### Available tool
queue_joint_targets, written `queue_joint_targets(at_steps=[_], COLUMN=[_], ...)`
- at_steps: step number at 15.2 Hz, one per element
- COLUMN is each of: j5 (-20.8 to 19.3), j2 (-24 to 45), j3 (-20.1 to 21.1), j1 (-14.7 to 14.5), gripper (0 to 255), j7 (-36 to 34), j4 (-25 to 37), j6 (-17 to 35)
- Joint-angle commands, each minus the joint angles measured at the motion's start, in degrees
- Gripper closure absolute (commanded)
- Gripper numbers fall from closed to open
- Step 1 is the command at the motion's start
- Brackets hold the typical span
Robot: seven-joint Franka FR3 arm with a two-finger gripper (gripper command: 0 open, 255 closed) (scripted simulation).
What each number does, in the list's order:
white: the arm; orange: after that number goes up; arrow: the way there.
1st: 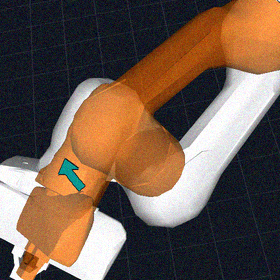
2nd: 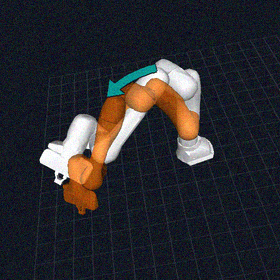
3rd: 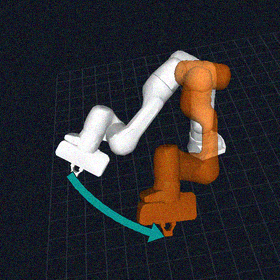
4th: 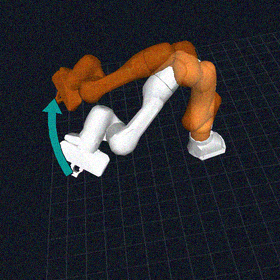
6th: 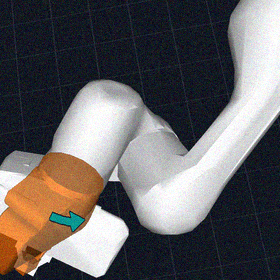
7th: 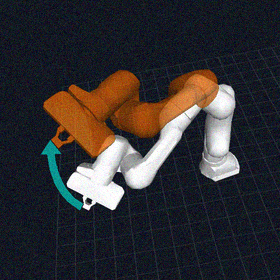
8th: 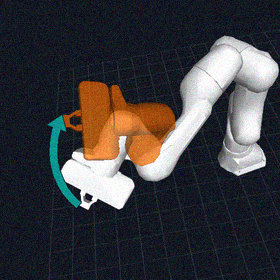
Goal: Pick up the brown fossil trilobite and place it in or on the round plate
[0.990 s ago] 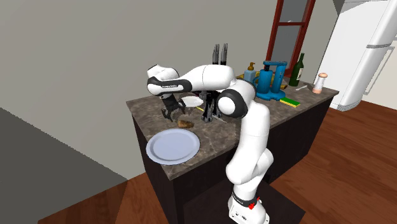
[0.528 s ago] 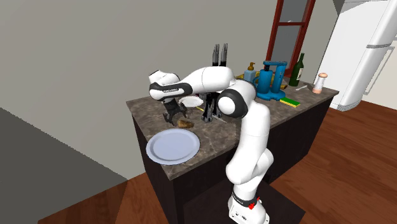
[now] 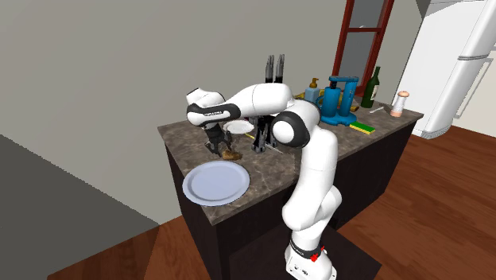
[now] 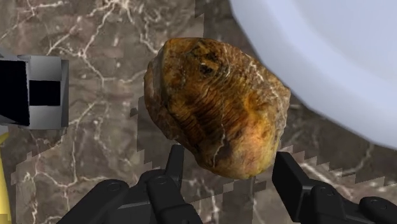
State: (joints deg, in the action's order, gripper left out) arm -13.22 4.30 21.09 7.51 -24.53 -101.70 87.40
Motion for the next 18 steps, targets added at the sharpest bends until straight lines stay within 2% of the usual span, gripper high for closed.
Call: queue_joint_targets(at_steps=[1,9,18], j5=[0.00,0.00,-0.04], j2=[0.00,-0.01,-0.06], j3=[0.00,0.00,0.14], j1=[0.00,0.01,-0.21], gripper=[255,255,255], j7=[0.00,0.00,1.24], j4=[0.00,-0.02,6.80], j6=[0.00,0.01,-6.74])
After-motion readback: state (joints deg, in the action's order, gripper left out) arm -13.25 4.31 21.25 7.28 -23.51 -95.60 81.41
